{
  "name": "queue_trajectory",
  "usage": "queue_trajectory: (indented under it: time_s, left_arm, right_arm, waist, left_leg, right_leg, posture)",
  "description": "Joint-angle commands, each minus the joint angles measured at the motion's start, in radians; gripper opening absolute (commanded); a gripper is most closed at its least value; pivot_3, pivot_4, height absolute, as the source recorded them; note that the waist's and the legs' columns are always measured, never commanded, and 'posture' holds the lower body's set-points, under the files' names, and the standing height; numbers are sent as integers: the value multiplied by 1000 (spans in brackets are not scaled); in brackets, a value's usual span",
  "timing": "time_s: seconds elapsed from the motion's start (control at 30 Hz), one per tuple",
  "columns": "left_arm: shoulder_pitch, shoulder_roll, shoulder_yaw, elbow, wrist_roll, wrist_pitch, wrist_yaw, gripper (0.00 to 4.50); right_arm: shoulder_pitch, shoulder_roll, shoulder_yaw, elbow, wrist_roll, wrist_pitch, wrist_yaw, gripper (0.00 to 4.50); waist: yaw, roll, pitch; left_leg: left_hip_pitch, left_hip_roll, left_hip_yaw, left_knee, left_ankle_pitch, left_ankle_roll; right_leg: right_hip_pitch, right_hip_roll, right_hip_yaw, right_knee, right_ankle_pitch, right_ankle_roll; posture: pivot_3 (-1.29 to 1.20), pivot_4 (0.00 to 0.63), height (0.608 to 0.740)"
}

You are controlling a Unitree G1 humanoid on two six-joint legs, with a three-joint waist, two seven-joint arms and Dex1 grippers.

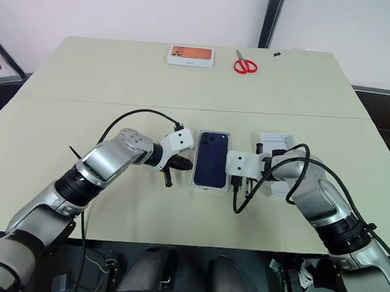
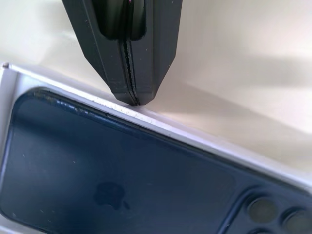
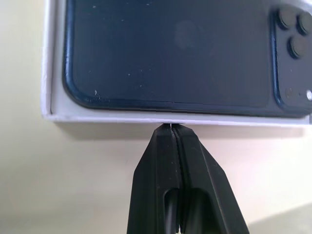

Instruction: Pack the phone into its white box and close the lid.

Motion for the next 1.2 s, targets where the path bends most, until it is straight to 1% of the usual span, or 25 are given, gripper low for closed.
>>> queue_trajectory:
  time_s: [0.03,0.47,0.83,0.97,1.03,1.2]
  left_arm:
    - [-7,-67,-40,-9,-7,-42,-33,31]
    - [-29,-172,-59,26,29,-47,-62,31]
    - [-33,-169,-47,44,52,-50,-75,31]
    - [-21,-131,-25,28,56,-40,-76,31]
    - [-9,-87,-6,6,58,-38,-79,31]
    - [38,33,95,-79,8,-8,-106,31]
  right_arm:
    - [16,-15,-30,-86,32,4,9,0]
    - [80,-92,-103,-102,48,25,19,0]
    - [82,-96,-104,-103,48,27,20,0]
    - [82,-112,-122,-99,44,23,16,0]
    - [76,-129,-149,-96,50,28,17,0]
    - [65,-180,-236,-107,125,55,44,0]
  waist:
    - [1,0,0]
    - [-3,0,0]
    - [-4,0,0]
    - [-5,0,0]
    - [-7,0,0]
    - [-13,2,1]
  left_leg:
    - [0,0,0,0,0,0]
    - [-1,0,0,0,0,1]
    - [-1,0,0,0,0,1]
    - [-1,0,0,0,0,1]
    - [-1,0,0,-1,0,1]
    - [-1,0,0,-2,0,0]
  right_leg:
    - [0,0,0,0,0,0]
    - [0,0,0,-1,0,0]
    - [0,0,0,-1,0,0]
    - [0,0,0,-1,0,0]
    - [-1,0,0,-1,0,0]
    - [-3,0,1,0,0,0]
  posture:
    - [0,150,740]
    - [0,150,740]
    - [0,150,740]
    - [0,150,740]
    - [0,150,740]
    - [0,150,740]
